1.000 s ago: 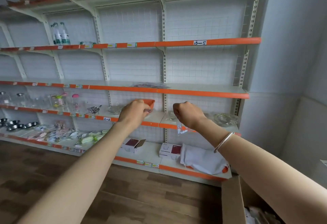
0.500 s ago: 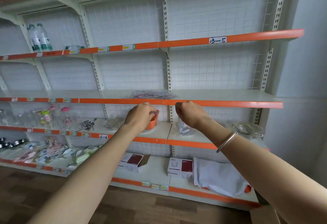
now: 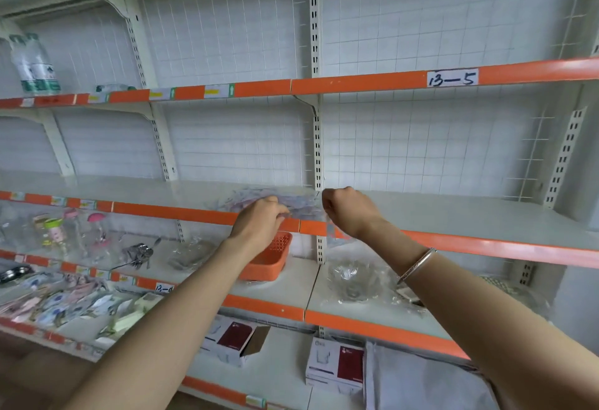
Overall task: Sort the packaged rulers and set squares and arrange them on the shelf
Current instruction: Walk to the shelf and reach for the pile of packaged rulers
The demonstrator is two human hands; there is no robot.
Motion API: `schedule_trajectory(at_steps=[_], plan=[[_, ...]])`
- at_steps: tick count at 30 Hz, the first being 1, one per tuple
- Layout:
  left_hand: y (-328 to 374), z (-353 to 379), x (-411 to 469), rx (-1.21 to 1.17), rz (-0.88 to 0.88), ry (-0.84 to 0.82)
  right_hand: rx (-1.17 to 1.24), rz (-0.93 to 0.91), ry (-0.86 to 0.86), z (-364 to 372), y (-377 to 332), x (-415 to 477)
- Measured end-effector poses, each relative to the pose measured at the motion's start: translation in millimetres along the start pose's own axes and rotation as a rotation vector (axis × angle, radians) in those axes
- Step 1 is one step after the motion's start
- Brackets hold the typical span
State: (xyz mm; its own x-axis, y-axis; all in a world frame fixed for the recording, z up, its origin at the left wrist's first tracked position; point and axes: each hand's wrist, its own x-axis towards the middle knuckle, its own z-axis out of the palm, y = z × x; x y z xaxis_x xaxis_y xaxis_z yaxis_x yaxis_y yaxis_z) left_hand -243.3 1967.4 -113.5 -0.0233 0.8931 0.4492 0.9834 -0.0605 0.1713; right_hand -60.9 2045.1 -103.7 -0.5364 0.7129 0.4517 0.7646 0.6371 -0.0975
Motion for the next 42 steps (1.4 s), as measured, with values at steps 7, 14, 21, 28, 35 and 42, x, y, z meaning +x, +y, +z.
schedule_trajectory(at_steps=[7, 14, 21, 28, 35, 42], plan=[[-54.3, 51.2, 77.7, -0.019, -0.049, -0.03, 0.005, -0.004, -0.016, 52.9, 34.0, 79.4], [-131.7, 98.7, 160.1, 0.021, -0.026, -0.046, -0.016, -0.007, -0.004, 113.8, 43.7, 169.1], [-212.0, 141.6, 229.0, 0.075, 0.045, -0.171, -0.05, 0.021, -0.001, 165.0, 32.6, 265.0], [-242.9, 166.9, 279.7, 0.136, 0.125, -0.199, -0.075, 0.044, -0.012, 201.6, 31.0, 318.3], [-253.7, 194.0, 302.5, 0.051, 0.085, -0.313, -0.13, 0.067, -0.118, 219.3, 46.4, 338.9], [-255.6, 205.4, 305.2, -0.096, 0.088, -0.444, 0.014, 0.051, -0.351, 227.9, 66.7, 327.0]])
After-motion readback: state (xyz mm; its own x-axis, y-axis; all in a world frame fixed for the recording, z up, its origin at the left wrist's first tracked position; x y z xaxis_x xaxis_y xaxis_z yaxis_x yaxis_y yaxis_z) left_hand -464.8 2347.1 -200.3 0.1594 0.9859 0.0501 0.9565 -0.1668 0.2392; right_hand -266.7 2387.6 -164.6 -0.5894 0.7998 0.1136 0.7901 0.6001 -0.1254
